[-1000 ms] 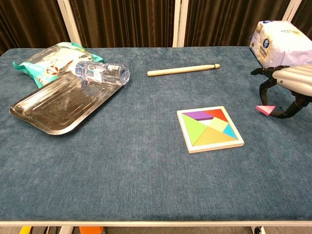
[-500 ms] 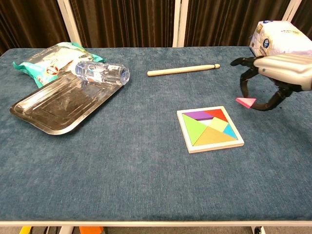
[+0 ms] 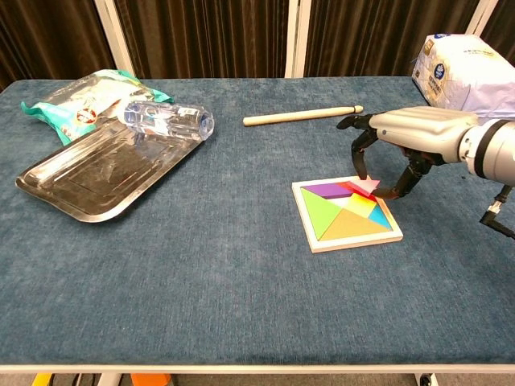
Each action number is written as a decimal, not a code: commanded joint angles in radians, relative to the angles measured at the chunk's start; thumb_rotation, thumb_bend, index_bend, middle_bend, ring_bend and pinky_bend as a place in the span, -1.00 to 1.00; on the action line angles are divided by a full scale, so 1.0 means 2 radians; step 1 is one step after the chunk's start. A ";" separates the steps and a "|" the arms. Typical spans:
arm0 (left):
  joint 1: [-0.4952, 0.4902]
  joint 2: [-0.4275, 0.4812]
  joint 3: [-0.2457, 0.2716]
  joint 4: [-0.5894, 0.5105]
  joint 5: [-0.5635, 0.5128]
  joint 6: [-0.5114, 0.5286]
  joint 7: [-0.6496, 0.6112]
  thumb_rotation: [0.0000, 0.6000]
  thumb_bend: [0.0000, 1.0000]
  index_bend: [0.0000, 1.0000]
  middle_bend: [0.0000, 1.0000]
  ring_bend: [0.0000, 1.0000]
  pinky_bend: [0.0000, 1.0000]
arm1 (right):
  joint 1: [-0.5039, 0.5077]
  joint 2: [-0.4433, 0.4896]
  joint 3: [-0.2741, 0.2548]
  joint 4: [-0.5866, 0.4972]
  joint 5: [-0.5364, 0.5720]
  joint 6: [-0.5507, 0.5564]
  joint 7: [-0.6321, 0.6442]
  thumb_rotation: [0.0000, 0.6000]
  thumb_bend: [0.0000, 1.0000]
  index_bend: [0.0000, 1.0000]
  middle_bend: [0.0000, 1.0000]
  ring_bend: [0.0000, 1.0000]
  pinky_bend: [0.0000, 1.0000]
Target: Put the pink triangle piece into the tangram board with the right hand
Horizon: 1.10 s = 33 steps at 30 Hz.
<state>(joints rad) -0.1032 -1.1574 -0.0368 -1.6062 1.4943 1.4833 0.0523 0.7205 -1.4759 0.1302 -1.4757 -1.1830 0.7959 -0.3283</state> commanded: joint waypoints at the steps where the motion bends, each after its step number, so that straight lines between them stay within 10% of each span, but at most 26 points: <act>1: 0.001 0.000 -0.001 0.002 -0.001 0.001 -0.003 1.00 -1.00 -0.91 -1.00 -1.00 -1.00 | 0.008 -0.009 0.003 -0.005 0.020 -0.002 -0.016 1.00 -0.54 0.13 -1.00 -1.00 -1.00; 33: 0.003 -0.005 -0.001 0.017 -0.002 -0.002 -0.020 1.00 -1.00 -0.92 -1.00 -1.00 -1.00 | 0.048 -0.035 -0.012 -0.022 0.114 0.020 -0.094 1.00 -0.54 0.14 -1.00 -1.00 -1.00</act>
<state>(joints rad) -0.0968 -1.1669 -0.0384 -1.5725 1.4901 1.4798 0.0131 0.8168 -1.5466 0.1066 -1.5206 -0.9543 0.8353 -0.5156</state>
